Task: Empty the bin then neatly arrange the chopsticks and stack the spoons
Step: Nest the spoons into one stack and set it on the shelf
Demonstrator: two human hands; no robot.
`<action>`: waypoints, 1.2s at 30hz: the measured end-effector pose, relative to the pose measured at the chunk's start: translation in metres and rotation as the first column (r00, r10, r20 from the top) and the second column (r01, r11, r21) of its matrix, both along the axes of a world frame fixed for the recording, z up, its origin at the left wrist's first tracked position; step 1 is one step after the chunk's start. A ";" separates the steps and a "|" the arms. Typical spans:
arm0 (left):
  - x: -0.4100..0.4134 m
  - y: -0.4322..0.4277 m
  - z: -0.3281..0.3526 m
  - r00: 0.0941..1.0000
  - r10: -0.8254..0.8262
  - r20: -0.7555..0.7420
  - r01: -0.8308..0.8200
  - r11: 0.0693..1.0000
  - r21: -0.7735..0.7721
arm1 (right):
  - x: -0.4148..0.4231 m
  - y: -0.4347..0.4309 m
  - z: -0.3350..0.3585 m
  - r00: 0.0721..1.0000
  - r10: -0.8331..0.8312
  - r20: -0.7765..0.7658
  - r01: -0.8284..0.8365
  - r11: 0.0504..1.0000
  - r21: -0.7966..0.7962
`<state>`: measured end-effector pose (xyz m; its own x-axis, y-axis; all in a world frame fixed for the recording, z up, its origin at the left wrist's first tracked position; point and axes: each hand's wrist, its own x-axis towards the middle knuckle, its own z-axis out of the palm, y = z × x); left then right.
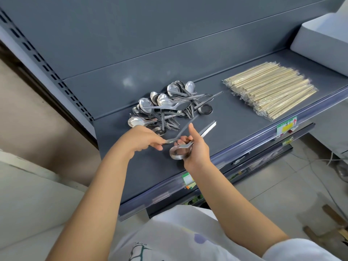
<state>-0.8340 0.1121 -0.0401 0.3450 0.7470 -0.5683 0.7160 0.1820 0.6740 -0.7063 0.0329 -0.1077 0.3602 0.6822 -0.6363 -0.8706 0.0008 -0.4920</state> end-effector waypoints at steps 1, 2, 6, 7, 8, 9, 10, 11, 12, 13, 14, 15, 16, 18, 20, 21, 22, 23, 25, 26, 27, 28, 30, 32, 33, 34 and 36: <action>0.000 -0.003 -0.001 0.999 -0.034 0.010 0.034 0.999 -0.003 | -0.001 0.001 0.000 1.000 -0.011 0.022 0.011 1.000 -0.010; 0.000 -0.007 -0.001 0.997 -0.068 0.031 0.068 0.998 -0.002 | -0.002 0.001 -0.002 0.999 -0.012 0.047 0.013 1.000 -0.017; 0.002 -0.016 -0.013 0.987 -0.112 0.118 0.106 0.993 0.054 | -0.002 0.000 -0.002 1.000 0.010 -0.017 -0.009 0.996 0.087; 0.003 -0.016 -0.018 0.986 -0.104 0.130 0.094 0.992 0.081 | -0.001 0.000 -0.001 0.998 0.012 -0.065 -0.003 0.991 0.134; 0.004 -0.017 -0.022 0.987 -0.095 0.131 0.080 0.991 0.109 | 0.000 0.000 -0.001 0.996 0.014 -0.087 0.000 0.988 0.156; 0.005 -0.018 -0.026 0.987 -0.092 0.135 0.073 0.988 0.135 | 0.001 0.000 -0.001 0.996 0.021 -0.088 -0.007 0.987 0.163; 0.006 -0.018 -0.029 0.984 -0.100 0.146 0.076 0.984 0.160 | 0.002 -0.001 -0.002 0.996 0.031 -0.082 -0.017 0.986 0.165; 0.007 -0.019 -0.032 0.981 -0.114 0.159 0.084 0.979 0.183 | 0.002 -0.002 -0.001 0.997 0.039 -0.071 -0.028 0.987 0.158; 0.009 -0.021 -0.034 0.978 -0.125 0.170 0.089 0.975 0.204 | 0.002 -0.002 -0.001 0.998 0.037 -0.059 -0.029 0.990 0.138; 0.009 -0.021 -0.036 0.974 -0.131 0.183 0.089 0.971 0.222 | 0.002 -0.003 0.001 0.999 0.029 -0.046 -0.024 0.994 0.107; 0.010 -0.022 -0.037 0.971 -0.138 0.196 0.089 0.967 0.239 | 0.002 -0.003 0.002 0.999 0.018 -0.033 -0.015 0.997 0.074; 0.010 -0.024 -0.038 0.968 -0.144 0.207 0.087 0.961 0.262 | 0.002 -0.004 0.003 1.000 0.007 -0.025 -0.006 0.999 0.049; 0.010 -0.025 -0.038 0.966 -0.143 0.215 0.075 0.952 0.296 | 0.003 -0.005 0.004 1.000 -0.001 -0.018 0.002 0.999 0.035; 0.010 -0.025 -0.039 0.970 -0.069 0.233 -0.029 0.920 0.391 | 0.002 -0.005 0.003 1.000 -0.001 -0.017 0.001 0.999 0.036; 0.008 -0.020 -0.040 0.961 0.090 0.262 -0.213 0.845 0.491 | 0.001 -0.004 0.002 0.999 -0.010 -0.042 0.012 0.999 0.049; 0.005 -0.015 -0.041 0.947 0.169 0.273 -0.296 0.788 0.540 | 0.001 -0.004 0.001 0.999 -0.013 -0.050 0.015 0.999 0.052; 0.001 -0.008 -0.042 0.932 0.236 0.273 -0.356 0.732 0.581 | 0.002 -0.004 0.000 0.998 -0.011 -0.055 0.014 0.998 0.053; -0.004 -0.001 -0.045 0.921 0.290 0.259 -0.389 0.693 0.607 | 0.002 -0.004 0.000 0.998 -0.006 -0.058 0.009 0.998 0.054; -0.013 0.015 -0.051 0.915 0.356 0.190 -0.394 0.689 0.608 | 0.002 -0.004 -0.001 0.998 0.001 -0.060 0.002 0.998 0.058; -0.016 0.021 -0.054 0.913 0.376 0.159 -0.393 0.705 0.591 | 0.002 -0.004 -0.001 0.998 0.002 -0.059 0.001 0.998 0.059; -0.018 0.026 -0.056 0.906 0.398 0.144 -0.404 0.713 0.573 | 0.002 -0.004 -0.001 0.998 0.003 -0.058 0.001 0.998 0.058; -0.020 0.030 -0.057 0.897 0.418 0.142 -0.420 0.713 0.562 | 0.002 -0.003 -0.001 0.998 0.003 -0.058 0.001 0.998 0.056; -0.021 0.036 -0.058 0.891 0.434 0.136 -0.431 0.709 0.558 | 0.002 -0.003 -0.001 0.998 -0.001 -0.062 0.004 0.999 0.052; -0.022 0.041 -0.060 0.897 0.433 0.094 -0.409 0.729 0.549 | 0.002 -0.003 -0.001 0.998 -0.002 -0.065 0.005 0.999 0.049; -0.024 0.043 -0.063 0.898 0.436 0.065 -0.397 0.735 0.550 | 0.002 -0.003 -0.001 0.998 0.000 -0.064 0.003 0.999 0.048; -0.025 0.045 -0.065 0.897 0.441 0.037 -0.384 0.736 0.557 | 0.002 -0.003 -0.001 0.998 0.003 -0.064 0.000 0.999 0.046; -0.028 0.048 -0.068 0.891 0.454 0.000 -0.375 0.735 0.565 | 0.002 -0.003 -0.001 0.998 0.004 -0.066 -0.002 0.999 0.041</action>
<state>-0.8624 0.1601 -0.1084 -0.1183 0.9919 -0.0473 0.7427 0.1200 0.6588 -0.7045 0.0300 -0.1092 0.3163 0.7088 -0.6305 -0.9012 0.0168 -0.4332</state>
